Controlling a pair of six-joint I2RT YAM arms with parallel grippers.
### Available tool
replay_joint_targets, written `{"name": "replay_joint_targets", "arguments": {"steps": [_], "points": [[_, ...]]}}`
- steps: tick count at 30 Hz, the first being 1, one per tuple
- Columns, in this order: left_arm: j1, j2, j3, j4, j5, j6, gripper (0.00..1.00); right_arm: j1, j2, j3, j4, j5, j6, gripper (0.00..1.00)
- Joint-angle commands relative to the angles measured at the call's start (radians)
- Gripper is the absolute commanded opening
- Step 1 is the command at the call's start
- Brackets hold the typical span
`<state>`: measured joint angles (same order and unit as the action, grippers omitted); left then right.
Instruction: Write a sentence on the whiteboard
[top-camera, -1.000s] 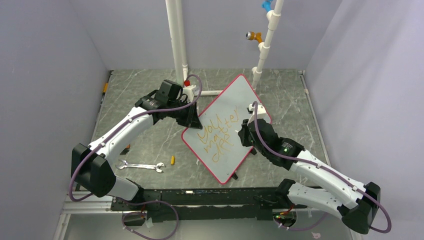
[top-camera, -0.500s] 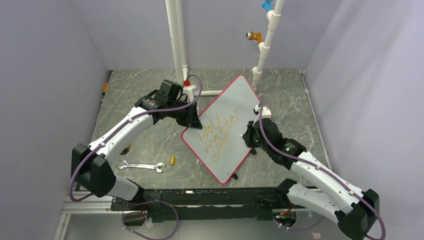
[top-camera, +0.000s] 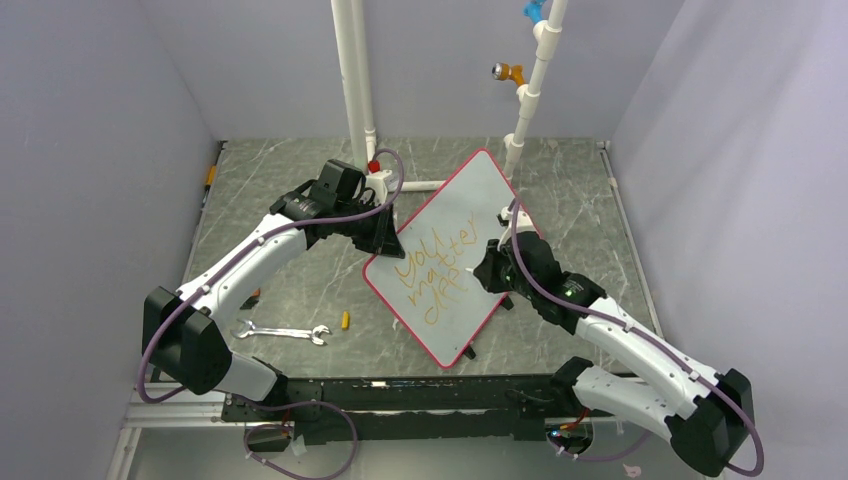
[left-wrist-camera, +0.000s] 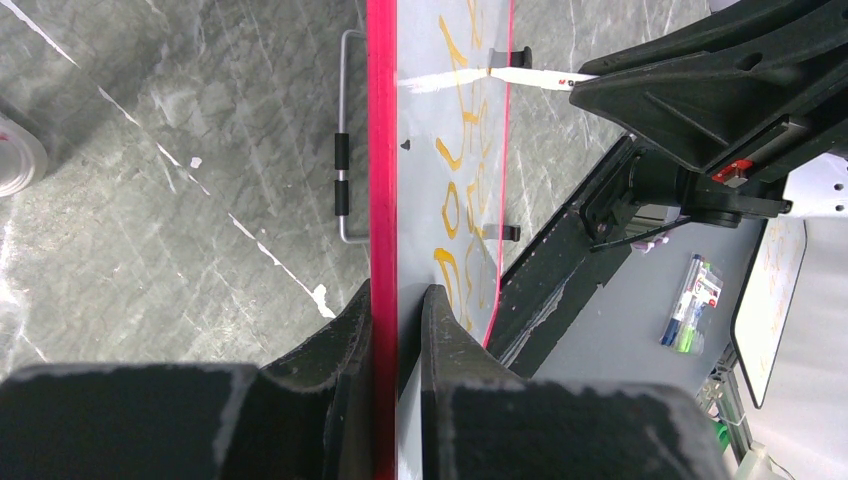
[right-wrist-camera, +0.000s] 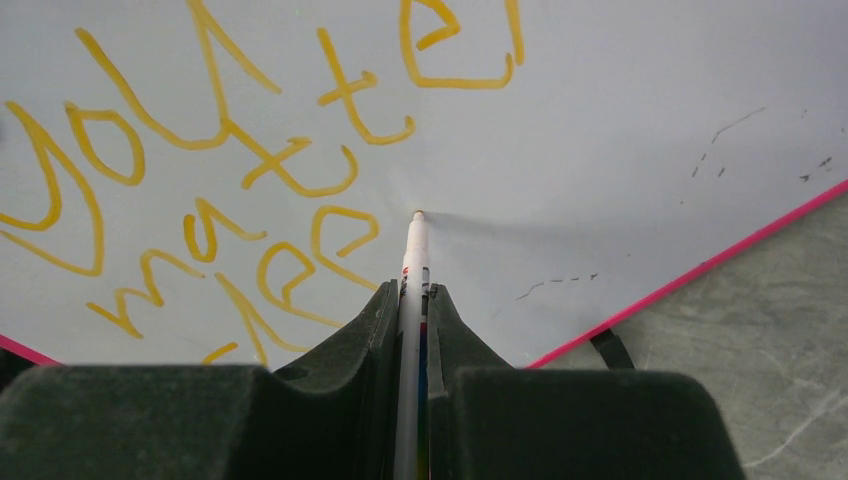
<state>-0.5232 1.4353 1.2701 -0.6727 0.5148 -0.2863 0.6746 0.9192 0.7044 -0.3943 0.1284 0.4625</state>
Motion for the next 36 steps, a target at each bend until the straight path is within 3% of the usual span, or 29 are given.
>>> {"name": "replay_joint_targets", "arguments": {"steps": [1,16,36], "points": [[0.022,-0.02,0.014,-0.022,-0.285,0.108,0.0,-0.005,0.008,0.037,0.081,-0.019,-0.015,0.0],[0.023,-0.017,0.014,-0.021,-0.28,0.106,0.0,-0.013,0.027,0.007,0.111,-0.039,-0.013,0.0],[0.022,-0.022,0.014,-0.022,-0.285,0.105,0.0,-0.012,-0.079,-0.115,-0.087,-0.067,0.067,0.0]]}}
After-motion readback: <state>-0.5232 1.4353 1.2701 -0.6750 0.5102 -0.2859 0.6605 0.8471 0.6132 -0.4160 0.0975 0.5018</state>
